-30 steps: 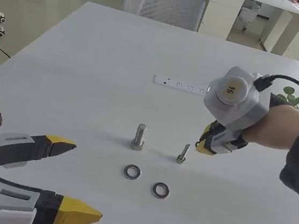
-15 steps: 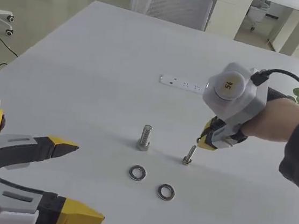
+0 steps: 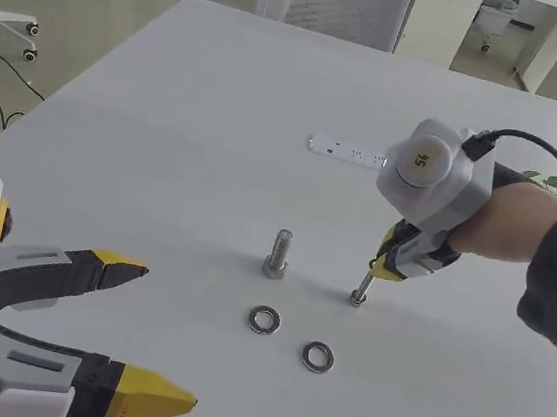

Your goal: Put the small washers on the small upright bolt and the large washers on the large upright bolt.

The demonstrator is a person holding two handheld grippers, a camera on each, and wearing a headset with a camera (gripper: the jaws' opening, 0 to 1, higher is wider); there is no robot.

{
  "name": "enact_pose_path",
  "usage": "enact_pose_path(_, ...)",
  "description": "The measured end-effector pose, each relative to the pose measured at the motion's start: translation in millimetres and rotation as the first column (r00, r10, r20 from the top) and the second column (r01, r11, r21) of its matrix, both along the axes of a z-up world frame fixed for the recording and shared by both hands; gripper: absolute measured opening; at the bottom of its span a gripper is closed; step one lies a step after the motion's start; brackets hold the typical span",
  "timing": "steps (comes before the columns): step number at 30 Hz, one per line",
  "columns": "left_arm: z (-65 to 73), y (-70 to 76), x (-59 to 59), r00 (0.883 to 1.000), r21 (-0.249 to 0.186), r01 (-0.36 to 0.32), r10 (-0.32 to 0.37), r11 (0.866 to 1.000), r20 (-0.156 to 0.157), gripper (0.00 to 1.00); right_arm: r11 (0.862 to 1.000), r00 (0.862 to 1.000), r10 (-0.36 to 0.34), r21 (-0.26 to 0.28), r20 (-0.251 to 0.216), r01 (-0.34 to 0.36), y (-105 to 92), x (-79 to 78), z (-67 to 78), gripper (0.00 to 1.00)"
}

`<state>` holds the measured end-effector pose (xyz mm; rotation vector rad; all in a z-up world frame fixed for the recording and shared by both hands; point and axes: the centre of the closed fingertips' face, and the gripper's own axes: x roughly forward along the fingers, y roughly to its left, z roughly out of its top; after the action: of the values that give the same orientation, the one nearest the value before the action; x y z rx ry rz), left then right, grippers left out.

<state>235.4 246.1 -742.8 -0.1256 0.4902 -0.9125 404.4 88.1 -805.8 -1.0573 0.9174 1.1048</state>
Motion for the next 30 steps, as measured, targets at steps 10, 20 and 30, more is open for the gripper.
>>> enact_pose_path(10, 1.5, 1.0, 2.2, 1.0, 0.016, -0.002, 0.002, 1.0, 0.007, 0.88, 1.0, 1.0, 0.004, -0.008, -0.01, -0.004, 0.0, 1.3, -3.6, 0.14)
enact_pose_path(20, 6.1, 3.6, 5.4, 1.0, 0.039, -0.002, 0.001, 0.999, 0.024, 0.89, 1.0, 1.0, 0.005, -0.013, -0.018, -0.005, 0.3, 2.7, -6.7, 0.14)
enact_pose_path(30, 8.4, 2.4, 6.5, 0.999, 0.058, 0.004, -0.006, 0.998, 0.036, 0.89, 1.0, 1.0, 0.002, -0.019, -0.028, -0.003, -1.6, 4.2, -12.5, 0.14)
